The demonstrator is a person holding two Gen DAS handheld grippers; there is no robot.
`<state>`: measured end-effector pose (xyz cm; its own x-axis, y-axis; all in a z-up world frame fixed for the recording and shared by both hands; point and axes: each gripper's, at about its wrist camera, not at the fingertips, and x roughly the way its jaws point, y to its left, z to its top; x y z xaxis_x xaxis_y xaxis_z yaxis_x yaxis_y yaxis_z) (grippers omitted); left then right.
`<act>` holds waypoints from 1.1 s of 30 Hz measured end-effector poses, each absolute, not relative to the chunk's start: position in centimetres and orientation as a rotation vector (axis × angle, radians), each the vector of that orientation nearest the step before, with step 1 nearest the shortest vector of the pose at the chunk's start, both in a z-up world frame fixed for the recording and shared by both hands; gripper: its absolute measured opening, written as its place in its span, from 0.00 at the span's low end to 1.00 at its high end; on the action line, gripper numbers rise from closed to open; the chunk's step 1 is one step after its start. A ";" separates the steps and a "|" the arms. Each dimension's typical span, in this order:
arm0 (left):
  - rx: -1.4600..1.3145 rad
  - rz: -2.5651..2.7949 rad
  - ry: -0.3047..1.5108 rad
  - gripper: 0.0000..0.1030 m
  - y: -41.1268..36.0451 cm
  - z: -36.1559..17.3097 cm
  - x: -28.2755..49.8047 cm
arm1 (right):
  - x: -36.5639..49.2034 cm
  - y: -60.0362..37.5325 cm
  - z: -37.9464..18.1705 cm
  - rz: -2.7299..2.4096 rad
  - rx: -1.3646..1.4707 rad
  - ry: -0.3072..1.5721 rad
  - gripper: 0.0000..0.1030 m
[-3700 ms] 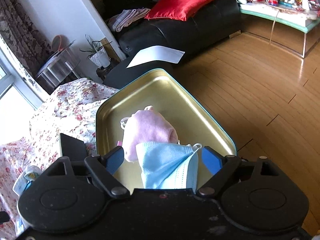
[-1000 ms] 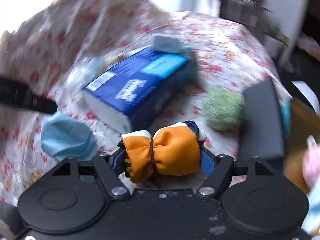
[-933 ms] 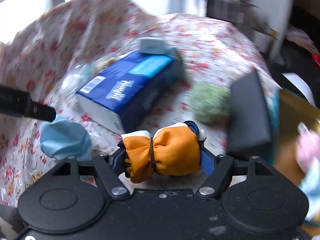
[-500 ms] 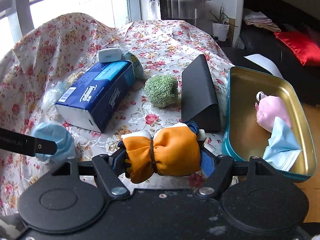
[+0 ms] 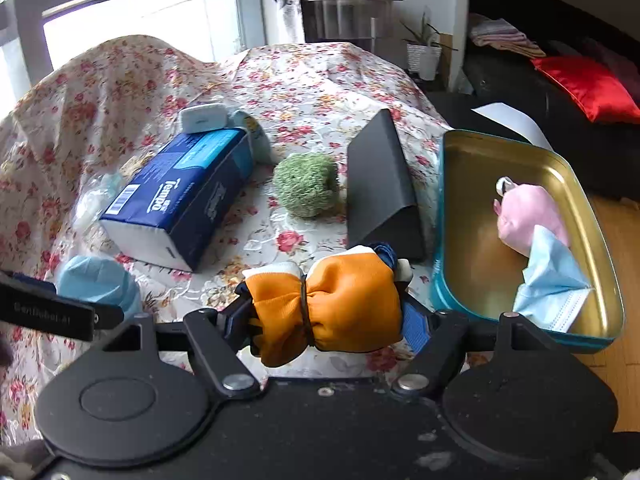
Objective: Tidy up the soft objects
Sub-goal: 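Close the left gripper on the crumpled blue mask and lift it, then carry the orange cloth with the right gripper while the left carries the mask into the tray, releasing both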
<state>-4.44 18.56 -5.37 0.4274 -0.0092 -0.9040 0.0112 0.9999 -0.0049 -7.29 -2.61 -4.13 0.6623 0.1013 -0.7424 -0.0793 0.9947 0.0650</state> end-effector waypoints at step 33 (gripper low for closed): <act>-0.081 -0.184 1.097 0.58 15.1 0.6 -3.0 | -8.4 -10.3 -2.2 -0.218 0.332 0.710 0.72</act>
